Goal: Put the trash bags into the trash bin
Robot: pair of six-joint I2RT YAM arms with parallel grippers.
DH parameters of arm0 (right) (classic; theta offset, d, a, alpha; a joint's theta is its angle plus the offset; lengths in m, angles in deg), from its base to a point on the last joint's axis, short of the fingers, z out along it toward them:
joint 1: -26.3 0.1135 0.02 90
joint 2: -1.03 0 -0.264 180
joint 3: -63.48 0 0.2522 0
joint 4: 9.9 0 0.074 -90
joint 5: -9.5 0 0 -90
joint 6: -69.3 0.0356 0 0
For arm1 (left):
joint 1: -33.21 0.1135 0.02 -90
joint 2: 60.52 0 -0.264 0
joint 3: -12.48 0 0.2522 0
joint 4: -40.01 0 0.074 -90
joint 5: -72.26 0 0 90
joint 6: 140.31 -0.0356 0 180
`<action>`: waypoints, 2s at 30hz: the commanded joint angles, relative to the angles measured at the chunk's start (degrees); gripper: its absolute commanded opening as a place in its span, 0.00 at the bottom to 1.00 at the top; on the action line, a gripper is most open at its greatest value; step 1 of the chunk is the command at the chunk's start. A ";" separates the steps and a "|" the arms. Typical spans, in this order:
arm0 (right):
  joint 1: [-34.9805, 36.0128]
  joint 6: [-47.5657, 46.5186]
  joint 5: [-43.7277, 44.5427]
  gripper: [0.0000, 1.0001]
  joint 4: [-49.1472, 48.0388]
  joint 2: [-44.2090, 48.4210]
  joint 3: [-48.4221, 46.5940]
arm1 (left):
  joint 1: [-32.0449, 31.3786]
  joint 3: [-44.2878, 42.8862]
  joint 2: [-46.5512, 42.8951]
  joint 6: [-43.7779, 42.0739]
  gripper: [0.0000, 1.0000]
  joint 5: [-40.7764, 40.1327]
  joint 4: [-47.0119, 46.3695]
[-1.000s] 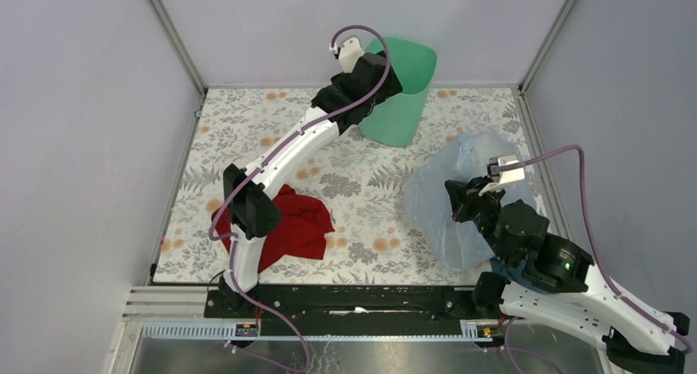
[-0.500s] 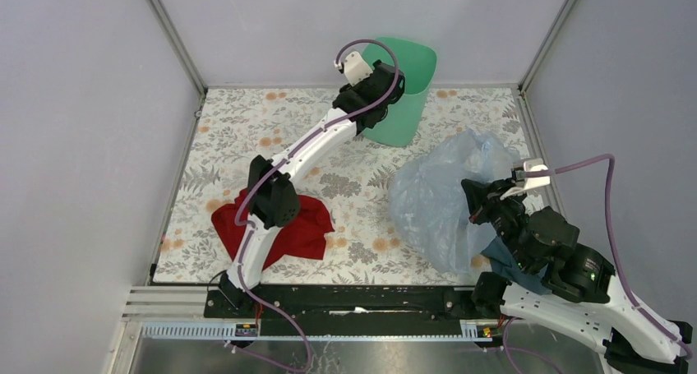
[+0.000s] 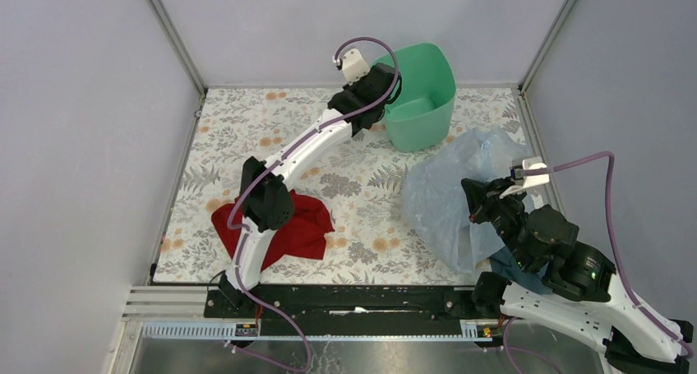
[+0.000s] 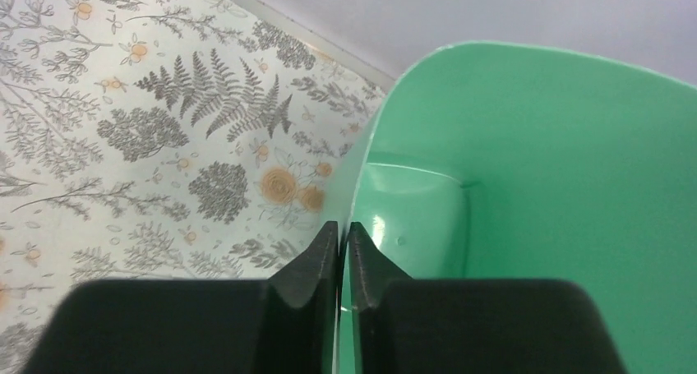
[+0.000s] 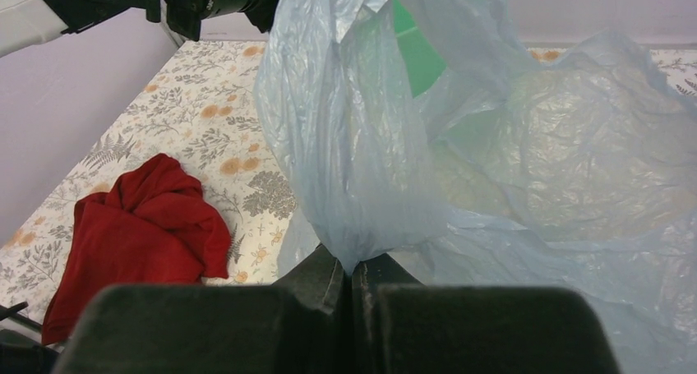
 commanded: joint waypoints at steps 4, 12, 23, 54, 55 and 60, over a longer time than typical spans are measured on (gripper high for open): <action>0.27 1.56 1.54 0.00 0.99 -2.60 -4.22 | -0.38 5.57 -11.43 -7.89 0.00 5.30 4.98; 0.22 0.13 3.18 0.00 6.59 -4.50 -12.00 | -0.34 13.38 -22.16 -15.23 0.00 14.06 10.59; 0.28 -9.17 12.39 0.00 5.66 -6.86 -22.95 | -0.35 24.91 -31.39 -20.14 0.00 31.33 11.66; 0.22 -14.74 -15.55 0.00 -11.35 -47.92 -59.06 | 1.25 34.81 -53.54 -32.70 0.93 27.66 7.27; 0.30 -14.27 -15.97 0.00 -12.15 -49.42 -59.93 | 1.28 35.61 -54.89 -32.75 0.96 26.25 7.25; 0.20 -14.07 -12.53 0.00 -19.54 -52.12 -56.84 | 1.29 40.68 -61.84 -32.11 0.99 21.52 6.34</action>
